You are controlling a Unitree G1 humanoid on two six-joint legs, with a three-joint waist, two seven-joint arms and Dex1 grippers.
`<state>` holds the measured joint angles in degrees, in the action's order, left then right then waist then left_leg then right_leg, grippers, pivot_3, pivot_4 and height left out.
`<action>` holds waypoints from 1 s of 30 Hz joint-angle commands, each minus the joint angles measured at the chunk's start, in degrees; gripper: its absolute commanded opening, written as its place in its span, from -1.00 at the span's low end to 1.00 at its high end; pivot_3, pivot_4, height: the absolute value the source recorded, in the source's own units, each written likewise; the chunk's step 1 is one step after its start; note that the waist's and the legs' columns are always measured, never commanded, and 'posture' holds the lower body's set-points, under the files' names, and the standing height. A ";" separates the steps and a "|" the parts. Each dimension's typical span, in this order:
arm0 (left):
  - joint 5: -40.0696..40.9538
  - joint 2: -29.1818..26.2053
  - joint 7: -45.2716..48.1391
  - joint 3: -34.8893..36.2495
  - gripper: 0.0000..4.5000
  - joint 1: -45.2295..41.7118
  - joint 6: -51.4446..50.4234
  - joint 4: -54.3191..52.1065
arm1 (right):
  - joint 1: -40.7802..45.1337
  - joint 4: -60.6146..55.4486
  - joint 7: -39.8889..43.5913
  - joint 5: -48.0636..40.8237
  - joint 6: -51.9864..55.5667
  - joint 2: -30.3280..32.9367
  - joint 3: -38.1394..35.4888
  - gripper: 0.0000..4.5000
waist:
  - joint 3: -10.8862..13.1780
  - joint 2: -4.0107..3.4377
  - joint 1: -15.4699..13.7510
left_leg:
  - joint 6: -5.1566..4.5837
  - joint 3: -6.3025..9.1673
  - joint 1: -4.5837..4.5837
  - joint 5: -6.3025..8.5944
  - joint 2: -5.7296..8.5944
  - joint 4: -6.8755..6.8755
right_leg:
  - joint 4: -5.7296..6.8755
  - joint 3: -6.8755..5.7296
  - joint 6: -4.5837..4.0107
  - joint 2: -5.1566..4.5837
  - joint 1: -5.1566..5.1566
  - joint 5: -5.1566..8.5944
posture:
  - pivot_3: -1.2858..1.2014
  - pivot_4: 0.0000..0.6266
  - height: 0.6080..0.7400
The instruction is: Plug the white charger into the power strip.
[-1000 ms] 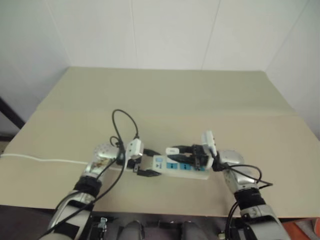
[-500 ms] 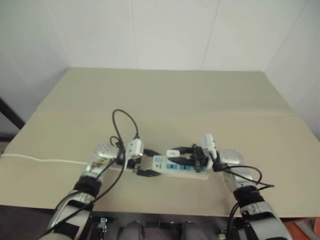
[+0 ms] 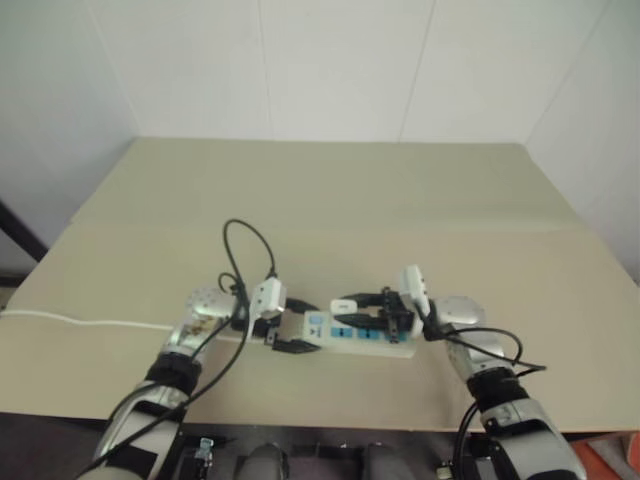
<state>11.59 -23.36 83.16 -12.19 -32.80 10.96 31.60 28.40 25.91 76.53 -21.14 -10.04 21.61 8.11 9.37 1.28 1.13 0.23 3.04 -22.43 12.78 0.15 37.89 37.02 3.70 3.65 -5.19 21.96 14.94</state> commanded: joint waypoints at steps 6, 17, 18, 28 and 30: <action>-0.27 -1.09 1.90 -0.66 0.45 0.50 0.28 -0.74 | -2.40 2.89 -1.47 2.67 -1.94 2.14 -1.89 0.96 | -0.04 0.06 0.08 | 0.00 -0.01 0.01 0.00 -0.02 -0.02 | 0.00 0.01 0.00 0.02 0.00 0.00 | 0.03 -0.52 1.00; 7.46 -0.42 5.18 3.27 0.99 -0.62 -5.68 -5.64 | -3.06 1.52 -0.96 2.60 -2.71 3.16 -1.78 1.00 | -0.03 0.08 0.03 | 0.00 -0.02 0.01 0.00 -0.02 -0.02 | -0.01 0.02 0.00 0.02 -0.01 0.00 | 0.03 -0.52 1.00; 8.10 -0.64 5.46 3.72 0.99 -0.53 -5.74 -6.45 | -3.07 1.28 -0.92 2.49 -2.60 3.25 -1.84 1.00 | -0.03 0.08 0.06 | 0.00 -0.01 0.01 0.00 -0.02 -0.03 | -0.01 0.02 0.00 0.02 -0.01 0.00 | 0.03 -0.52 1.00; 14.25 -10.93 7.66 10.64 0.99 3.05 -12.39 -16.92 | -5.92 -10.19 -2.41 -2.98 -0.48 7.57 -8.22 1.00 | 0.06 0.03 0.21 | 0.00 -0.02 -0.15 0.00 -0.04 -0.06 | -0.01 0.03 -0.01 0.01 0.18 0.01 | 0.03 -0.52 1.00; 13.54 -14.63 8.76 11.58 0.99 4.28 -11.72 -16.71 | -7.54 -15.46 -1.94 -4.50 2.23 12.18 -10.59 1.00 | 0.24 -0.18 0.15 | 0.00 -0.03 -0.20 0.00 -0.03 -0.06 | -0.02 0.04 -0.02 -0.01 0.24 0.01 | 0.03 -0.52 1.00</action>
<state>24.72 -36.69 90.95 -2.27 -28.92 -1.24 16.26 20.59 15.46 74.64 -23.47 -9.36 31.54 1.05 9.61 1.09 1.28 0.23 2.99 -22.67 12.78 0.12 37.82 36.98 3.75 3.64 -5.22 22.23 14.95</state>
